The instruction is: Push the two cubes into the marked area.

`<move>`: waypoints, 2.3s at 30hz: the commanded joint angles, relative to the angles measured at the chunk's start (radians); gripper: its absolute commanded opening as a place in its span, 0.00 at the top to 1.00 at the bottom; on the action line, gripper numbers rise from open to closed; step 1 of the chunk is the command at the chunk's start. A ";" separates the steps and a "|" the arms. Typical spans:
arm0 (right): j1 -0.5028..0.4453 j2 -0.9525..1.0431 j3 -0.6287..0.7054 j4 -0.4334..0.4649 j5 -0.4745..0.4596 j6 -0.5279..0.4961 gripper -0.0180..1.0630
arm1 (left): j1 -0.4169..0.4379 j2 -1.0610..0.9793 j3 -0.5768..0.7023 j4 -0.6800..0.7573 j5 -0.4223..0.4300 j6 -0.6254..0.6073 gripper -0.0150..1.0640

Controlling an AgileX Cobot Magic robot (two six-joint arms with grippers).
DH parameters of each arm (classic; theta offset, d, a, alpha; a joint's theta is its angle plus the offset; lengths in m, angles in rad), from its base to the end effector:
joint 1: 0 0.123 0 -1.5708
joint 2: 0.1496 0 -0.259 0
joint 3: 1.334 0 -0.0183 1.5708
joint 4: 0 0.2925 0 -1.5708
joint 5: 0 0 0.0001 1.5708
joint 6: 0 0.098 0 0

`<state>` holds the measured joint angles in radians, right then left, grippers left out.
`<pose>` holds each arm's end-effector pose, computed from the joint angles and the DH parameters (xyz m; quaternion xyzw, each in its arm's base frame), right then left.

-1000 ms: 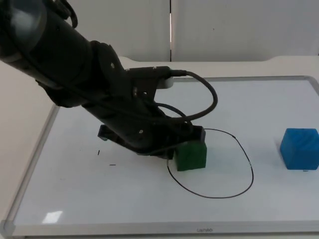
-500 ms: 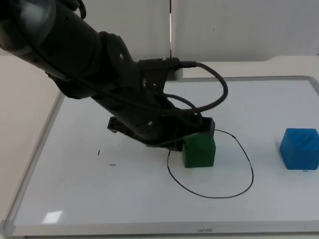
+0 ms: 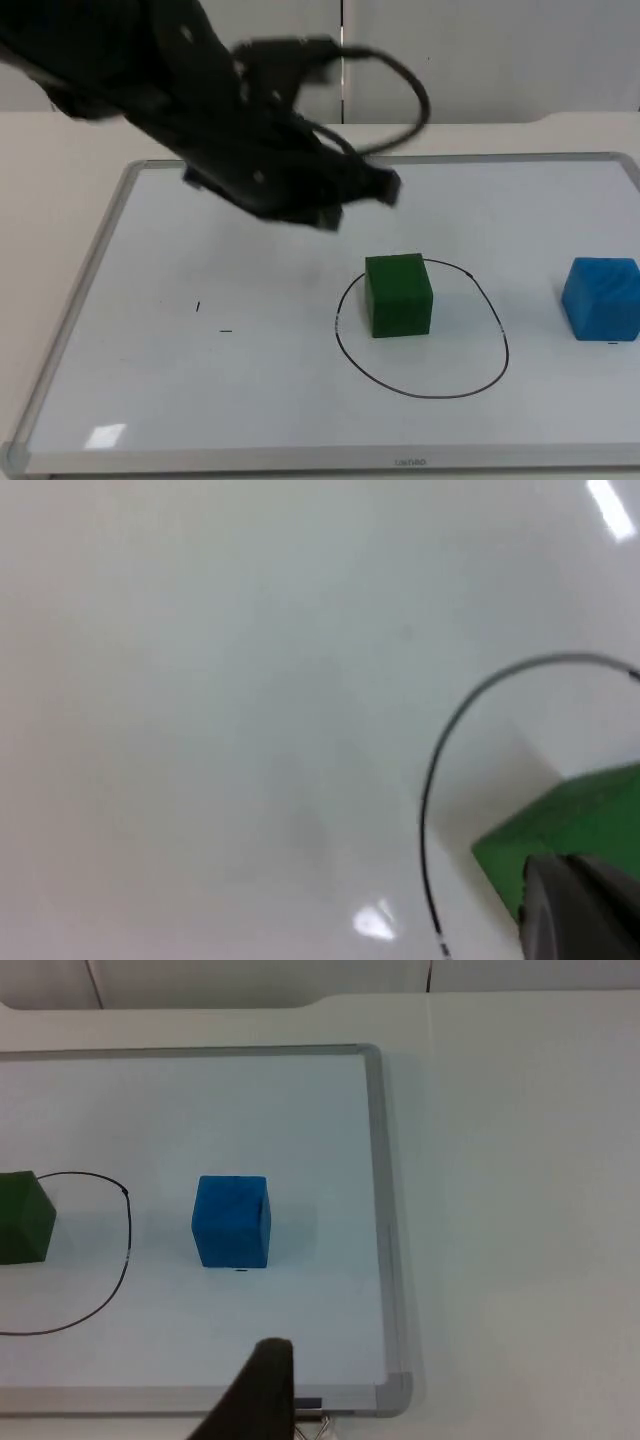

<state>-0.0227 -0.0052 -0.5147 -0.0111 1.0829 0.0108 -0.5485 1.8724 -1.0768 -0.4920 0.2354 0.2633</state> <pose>0.0605 -0.0023 0.2972 0.0146 0.8537 -0.0086 0.5205 0.3409 -0.2210 0.1023 0.1734 0.9297 -0.1683 0.2780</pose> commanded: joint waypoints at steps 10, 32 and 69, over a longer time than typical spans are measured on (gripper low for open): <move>-0.003 0.005 0.000 -0.001 -0.004 0.000 0.01 | 0.160 -0.488 -0.002 0.240 0.181 -0.119 0.99; -0.003 0.005 0.000 -0.001 -0.004 0.000 0.01 | 0.166 -1.363 0.341 0.551 0.593 -0.355 0.99; -0.003 0.005 0.000 -0.005 -0.006 0.000 0.09 | 0.166 -1.872 0.574 0.396 0.829 -0.202 0.99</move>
<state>-0.0227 -0.0052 -0.5147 -0.0111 1.0829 0.0108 -0.3851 0.0029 -0.5070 -0.1010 1.0666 0.0632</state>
